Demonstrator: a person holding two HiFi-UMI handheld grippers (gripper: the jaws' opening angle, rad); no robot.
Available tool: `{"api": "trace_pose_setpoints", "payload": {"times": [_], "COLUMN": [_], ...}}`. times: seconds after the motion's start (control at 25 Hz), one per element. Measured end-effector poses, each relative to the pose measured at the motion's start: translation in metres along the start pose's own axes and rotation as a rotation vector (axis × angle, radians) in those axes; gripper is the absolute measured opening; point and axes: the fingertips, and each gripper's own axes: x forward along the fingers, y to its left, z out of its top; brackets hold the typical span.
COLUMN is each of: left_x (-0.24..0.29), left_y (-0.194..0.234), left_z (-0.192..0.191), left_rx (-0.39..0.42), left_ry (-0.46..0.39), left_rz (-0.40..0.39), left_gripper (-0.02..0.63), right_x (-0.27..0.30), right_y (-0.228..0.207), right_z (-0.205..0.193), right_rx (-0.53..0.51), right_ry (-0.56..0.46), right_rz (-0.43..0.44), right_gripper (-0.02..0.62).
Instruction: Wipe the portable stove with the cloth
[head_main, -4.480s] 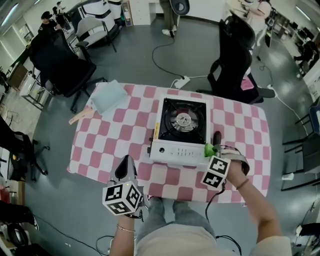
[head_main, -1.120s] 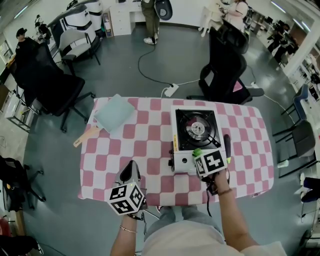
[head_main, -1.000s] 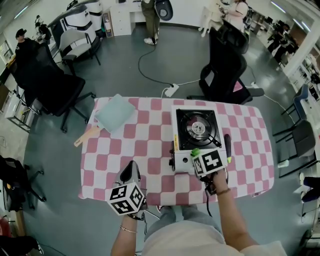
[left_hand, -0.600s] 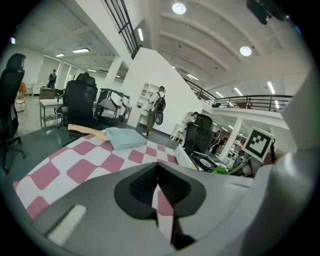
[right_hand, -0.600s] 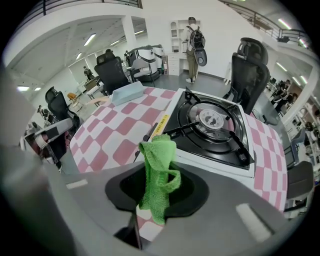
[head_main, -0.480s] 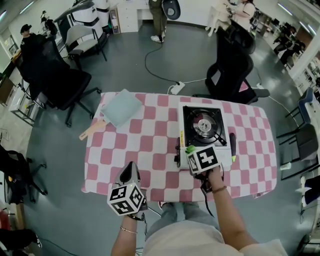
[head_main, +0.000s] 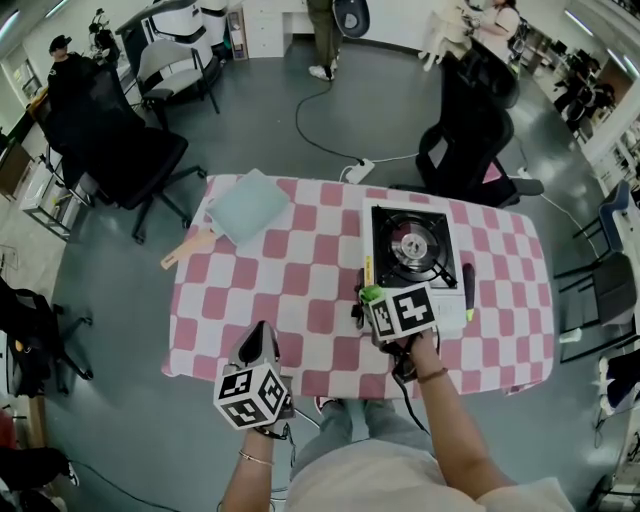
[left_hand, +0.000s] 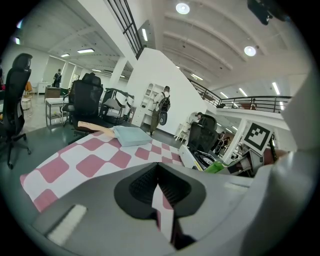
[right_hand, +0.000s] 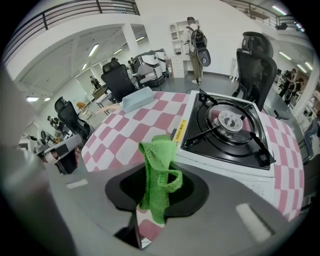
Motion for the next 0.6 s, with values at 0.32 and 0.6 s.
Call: {"api": "trace_pose_setpoints", "payload": {"times": [0.32,0.6], "left_x": [-0.002,-0.006], "left_y": [-0.007,-0.016], "left_z": [-0.004,-0.014], "left_rx": [-0.002,0.002], "left_ry": [0.002,0.013], "left_rz": [-0.006,-0.005], "left_gripper": [0.000,0.000], "right_x": [-0.001,-0.015], "right_y": [0.016,0.027], "right_z": [-0.002,-0.006], "right_rx": [0.009,-0.053], "right_ry": [-0.038,-0.174], "right_rz": [0.061,0.123], "right_gripper": [0.086,0.086]}}
